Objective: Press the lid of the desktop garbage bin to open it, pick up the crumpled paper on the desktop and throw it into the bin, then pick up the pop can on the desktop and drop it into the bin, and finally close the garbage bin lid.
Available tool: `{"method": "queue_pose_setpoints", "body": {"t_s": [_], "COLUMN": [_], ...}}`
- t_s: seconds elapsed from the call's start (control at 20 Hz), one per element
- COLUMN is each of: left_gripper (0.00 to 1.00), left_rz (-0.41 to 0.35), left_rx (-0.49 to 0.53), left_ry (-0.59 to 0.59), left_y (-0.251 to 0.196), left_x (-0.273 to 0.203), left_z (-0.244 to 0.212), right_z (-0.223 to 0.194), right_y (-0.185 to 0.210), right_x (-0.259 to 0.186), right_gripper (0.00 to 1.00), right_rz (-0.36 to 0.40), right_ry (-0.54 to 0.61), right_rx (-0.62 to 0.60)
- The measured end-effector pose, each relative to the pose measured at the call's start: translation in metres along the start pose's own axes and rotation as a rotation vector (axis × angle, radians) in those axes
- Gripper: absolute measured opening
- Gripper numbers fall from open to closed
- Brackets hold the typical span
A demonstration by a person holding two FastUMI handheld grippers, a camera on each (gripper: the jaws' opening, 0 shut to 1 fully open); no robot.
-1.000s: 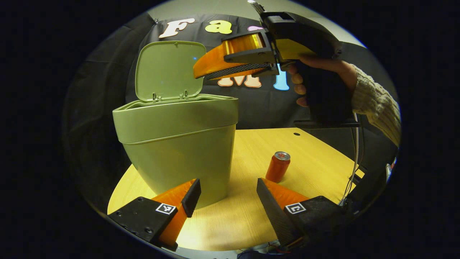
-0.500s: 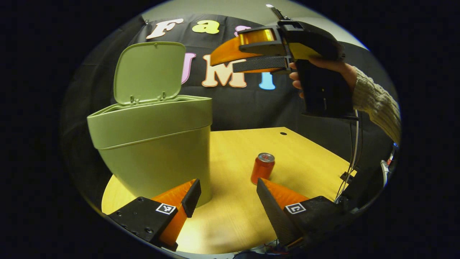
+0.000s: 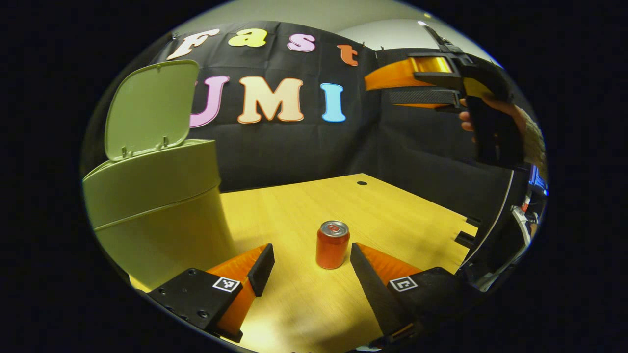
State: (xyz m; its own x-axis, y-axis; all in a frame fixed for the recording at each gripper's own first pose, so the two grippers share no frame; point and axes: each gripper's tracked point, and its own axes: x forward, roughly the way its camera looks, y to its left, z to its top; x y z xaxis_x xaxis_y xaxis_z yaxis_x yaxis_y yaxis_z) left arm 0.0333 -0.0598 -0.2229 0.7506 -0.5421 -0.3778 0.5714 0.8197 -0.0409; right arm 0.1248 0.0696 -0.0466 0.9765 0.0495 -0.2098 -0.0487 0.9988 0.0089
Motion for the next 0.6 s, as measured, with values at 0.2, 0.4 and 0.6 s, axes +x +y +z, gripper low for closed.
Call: {"method": "queue_pose_setpoints", "body": {"t_s": [0.2,0.4,0.6], "left_gripper": [0.94,0.94,0.95], "left_rz": [-0.038,-0.052,-0.041], "left_rx": [0.030,0.020,0.010], "left_ry": [0.003,0.015,0.034], "left_y": [-0.012,-0.020,-0.018], "left_x": [0.037,0.070,0.097], "left_z": [-0.002,-0.012,-0.019], "right_z": [-0.013,-0.025,-0.030], "right_y": [-0.031,-0.045,-0.055], "right_x": [-0.026,-0.042,-0.051], "right_gripper": [0.98,0.98,0.98], "right_rz": [-0.076,-0.106,-0.143], "right_ry": [0.020,0.019,0.020], "right_rx": [0.011,0.008,0.024]}}
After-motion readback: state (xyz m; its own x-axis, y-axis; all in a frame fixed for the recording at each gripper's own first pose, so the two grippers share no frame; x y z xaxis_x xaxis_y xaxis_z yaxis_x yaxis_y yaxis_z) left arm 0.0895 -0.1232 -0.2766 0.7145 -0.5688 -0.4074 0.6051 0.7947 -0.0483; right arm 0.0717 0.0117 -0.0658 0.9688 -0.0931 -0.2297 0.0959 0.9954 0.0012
